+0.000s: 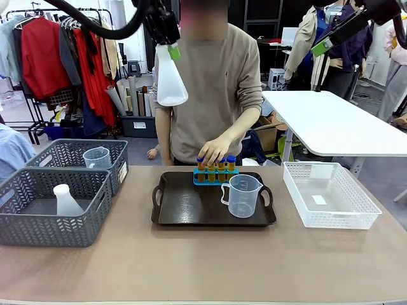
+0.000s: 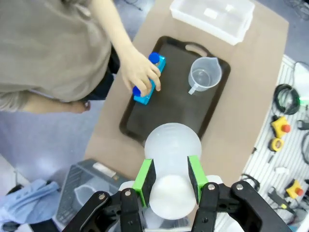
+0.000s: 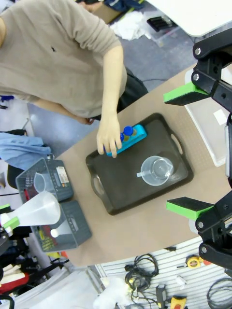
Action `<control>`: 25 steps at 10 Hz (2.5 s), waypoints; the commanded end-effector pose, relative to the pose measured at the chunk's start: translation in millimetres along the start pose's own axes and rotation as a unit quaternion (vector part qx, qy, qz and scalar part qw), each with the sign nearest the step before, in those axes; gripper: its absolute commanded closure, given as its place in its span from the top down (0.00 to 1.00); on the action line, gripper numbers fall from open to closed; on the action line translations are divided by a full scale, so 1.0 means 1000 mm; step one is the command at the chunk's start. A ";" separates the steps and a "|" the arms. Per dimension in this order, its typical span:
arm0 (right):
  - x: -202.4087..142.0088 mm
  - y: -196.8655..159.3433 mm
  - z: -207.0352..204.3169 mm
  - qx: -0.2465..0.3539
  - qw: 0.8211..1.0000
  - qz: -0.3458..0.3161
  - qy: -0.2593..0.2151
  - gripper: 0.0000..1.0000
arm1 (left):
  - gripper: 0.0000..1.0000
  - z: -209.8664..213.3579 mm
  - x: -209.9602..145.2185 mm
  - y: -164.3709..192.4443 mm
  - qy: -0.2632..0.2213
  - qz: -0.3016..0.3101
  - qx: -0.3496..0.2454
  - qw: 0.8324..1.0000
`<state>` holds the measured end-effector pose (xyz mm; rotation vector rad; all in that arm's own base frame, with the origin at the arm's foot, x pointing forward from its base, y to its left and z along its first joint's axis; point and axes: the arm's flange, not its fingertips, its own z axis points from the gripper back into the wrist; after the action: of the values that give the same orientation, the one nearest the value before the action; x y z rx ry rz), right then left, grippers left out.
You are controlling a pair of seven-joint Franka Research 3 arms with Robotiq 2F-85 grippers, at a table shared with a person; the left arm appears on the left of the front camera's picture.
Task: Prepare the laboratory tools.
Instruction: Pick up one Small flask and place it on the Handle tray.
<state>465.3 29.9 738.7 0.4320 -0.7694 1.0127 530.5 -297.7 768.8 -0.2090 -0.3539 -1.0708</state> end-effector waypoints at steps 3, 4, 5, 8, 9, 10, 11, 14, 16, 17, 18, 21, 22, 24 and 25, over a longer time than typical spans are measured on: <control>0.000 0.001 0.001 -0.001 1.000 0.002 -0.001 1.00 | 0.00 -0.078 0.000 -0.009 0.028 -0.103 -0.007 0.994; 0.000 0.001 0.001 -0.001 1.000 0.002 -0.001 1.00 | 0.00 -0.101 -0.002 -0.012 0.036 -0.139 0.001 0.990; 0.000 0.001 0.001 -0.001 1.000 0.002 -0.001 1.00 | 0.00 -0.122 -0.005 -0.016 0.040 -0.177 -0.003 0.983; 0.000 0.001 0.001 -0.001 1.000 0.002 -0.001 1.00 | 0.00 -0.178 -0.015 -0.031 0.016 -0.232 -0.008 0.973; 0.000 0.001 0.001 -0.001 1.000 0.002 -0.001 1.00 | 0.00 -0.195 -0.019 -0.037 0.012 -0.235 -0.014 0.972; 0.000 0.001 0.001 -0.001 1.000 0.002 -0.001 1.00 | 0.00 -0.206 -0.023 -0.043 0.016 -0.237 -0.026 0.971; 0.000 0.001 0.001 -0.001 1.000 0.002 -0.001 1.00 | 0.00 -0.213 -0.025 -0.043 0.012 -0.236 -0.029 0.971; 0.000 0.001 0.001 -0.001 1.000 0.002 -0.001 1.00 | 0.00 -0.225 -0.010 -0.041 0.022 -0.222 -0.029 0.974; 0.000 0.001 0.001 -0.001 1.000 0.002 -0.001 1.00 | 0.00 -0.213 -0.011 -0.041 0.012 -0.204 -0.028 0.978; 0.000 0.001 0.001 -0.001 1.000 0.002 -0.001 1.00 | 0.00 -0.217 -0.012 -0.042 0.004 -0.228 -0.034 0.973; 0.000 0.001 0.001 -0.001 1.000 0.002 -0.001 1.00 | 0.00 -0.235 -0.018 -0.037 0.014 -0.235 -0.031 0.971; 0.000 0.001 0.001 -0.001 1.000 0.002 -0.001 1.00 | 0.00 -0.265 -0.035 -0.030 0.023 -0.239 -0.031 0.970; 0.000 0.001 0.001 -0.001 1.000 0.002 -0.001 1.00 | 0.00 -0.274 -0.040 -0.028 0.030 -0.240 -0.027 0.970; 0.000 0.001 0.001 -0.001 1.000 0.002 -0.001 1.00 | 0.00 -0.292 -0.049 -0.028 0.032 -0.235 -0.037 0.971; 0.000 0.001 0.001 -0.001 1.000 0.002 -0.001 1.00 | 0.00 -0.300 -0.052 -0.028 0.035 -0.232 -0.041 0.971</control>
<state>465.3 29.8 738.6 0.4319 -0.7693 1.0125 545.0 -376.8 477.6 -0.1669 -0.2871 -1.5415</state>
